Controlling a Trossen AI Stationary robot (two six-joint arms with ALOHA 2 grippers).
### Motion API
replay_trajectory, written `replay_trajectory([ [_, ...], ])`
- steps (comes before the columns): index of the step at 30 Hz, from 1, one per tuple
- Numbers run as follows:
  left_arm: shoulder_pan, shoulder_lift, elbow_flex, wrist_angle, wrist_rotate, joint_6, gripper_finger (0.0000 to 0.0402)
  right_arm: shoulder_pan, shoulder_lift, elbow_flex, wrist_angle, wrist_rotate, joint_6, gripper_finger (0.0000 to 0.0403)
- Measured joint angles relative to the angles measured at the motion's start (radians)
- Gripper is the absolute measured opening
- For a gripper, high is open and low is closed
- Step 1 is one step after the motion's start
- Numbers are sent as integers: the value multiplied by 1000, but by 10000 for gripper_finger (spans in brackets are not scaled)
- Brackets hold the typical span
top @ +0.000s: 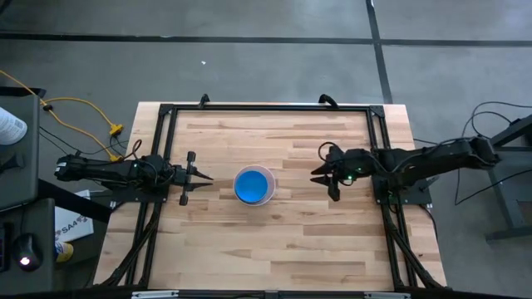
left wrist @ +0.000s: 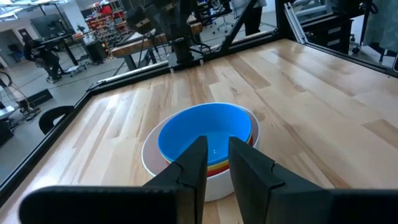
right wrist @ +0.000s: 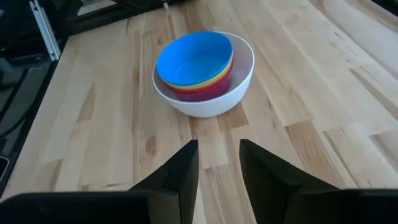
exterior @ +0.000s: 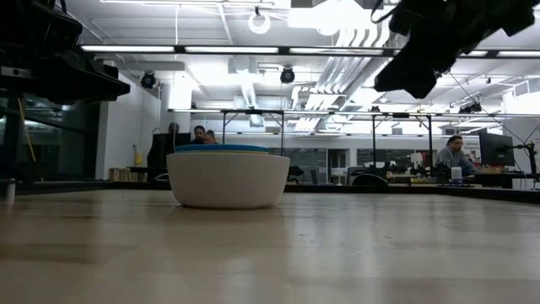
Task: Nest bowls inside each other
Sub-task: Return to Home Position
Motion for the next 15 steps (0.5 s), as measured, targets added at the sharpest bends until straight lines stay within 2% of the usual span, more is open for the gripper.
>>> replay_trajectory([
  [15,0,0,0,0,0,0,65,0,-293,-305,145,-2,8,110],
])
